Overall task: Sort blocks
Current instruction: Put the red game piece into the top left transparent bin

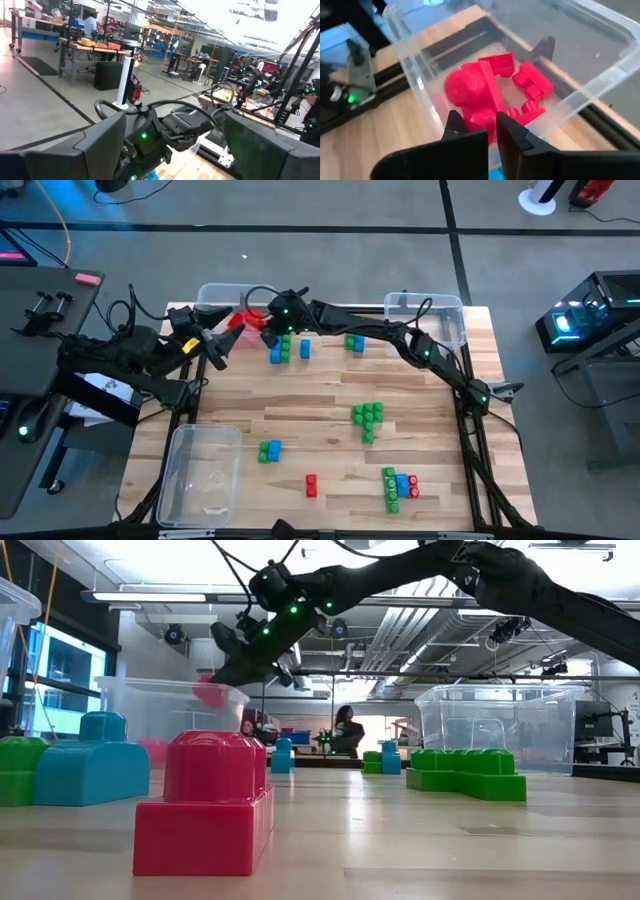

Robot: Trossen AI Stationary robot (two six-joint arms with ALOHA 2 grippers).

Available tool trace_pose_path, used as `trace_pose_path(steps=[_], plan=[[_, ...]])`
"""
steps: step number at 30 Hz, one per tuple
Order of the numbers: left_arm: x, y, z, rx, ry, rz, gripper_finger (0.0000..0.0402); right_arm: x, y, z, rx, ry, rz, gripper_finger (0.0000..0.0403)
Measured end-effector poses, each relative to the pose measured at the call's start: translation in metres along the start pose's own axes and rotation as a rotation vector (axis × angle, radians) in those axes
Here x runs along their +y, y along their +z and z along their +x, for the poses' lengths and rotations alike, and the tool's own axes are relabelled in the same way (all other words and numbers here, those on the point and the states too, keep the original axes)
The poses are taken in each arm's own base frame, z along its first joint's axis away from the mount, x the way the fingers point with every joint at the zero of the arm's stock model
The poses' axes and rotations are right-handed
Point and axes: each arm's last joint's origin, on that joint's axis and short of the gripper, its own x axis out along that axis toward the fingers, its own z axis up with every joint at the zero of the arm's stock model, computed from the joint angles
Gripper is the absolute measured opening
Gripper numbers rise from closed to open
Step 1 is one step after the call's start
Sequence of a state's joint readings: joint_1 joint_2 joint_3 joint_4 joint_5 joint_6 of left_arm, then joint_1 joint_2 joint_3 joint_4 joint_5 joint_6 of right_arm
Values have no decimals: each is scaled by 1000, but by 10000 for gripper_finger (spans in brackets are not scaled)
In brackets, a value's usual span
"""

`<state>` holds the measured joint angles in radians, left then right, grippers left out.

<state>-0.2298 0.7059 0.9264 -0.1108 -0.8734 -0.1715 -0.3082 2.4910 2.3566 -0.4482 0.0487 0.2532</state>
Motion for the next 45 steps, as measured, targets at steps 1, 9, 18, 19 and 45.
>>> trace_pose_path(steps=[1,9,18,19,45], plan=[[0,0,0,0,0,0,314,0,1,-1,0,0,0,0],[0,0,0,-2,10,18,314,-5,7,-4,-29,1,-18,0],[4,3,-4,-11,8,41,314,-30,72,-61,-311,10,-106,0],[6,4,-5,-10,3,40,314,-35,78,-70,-318,-3,-127,0],[-68,-131,50,627,-691,80,314,138,-72,-243,965,499,-487,0]])
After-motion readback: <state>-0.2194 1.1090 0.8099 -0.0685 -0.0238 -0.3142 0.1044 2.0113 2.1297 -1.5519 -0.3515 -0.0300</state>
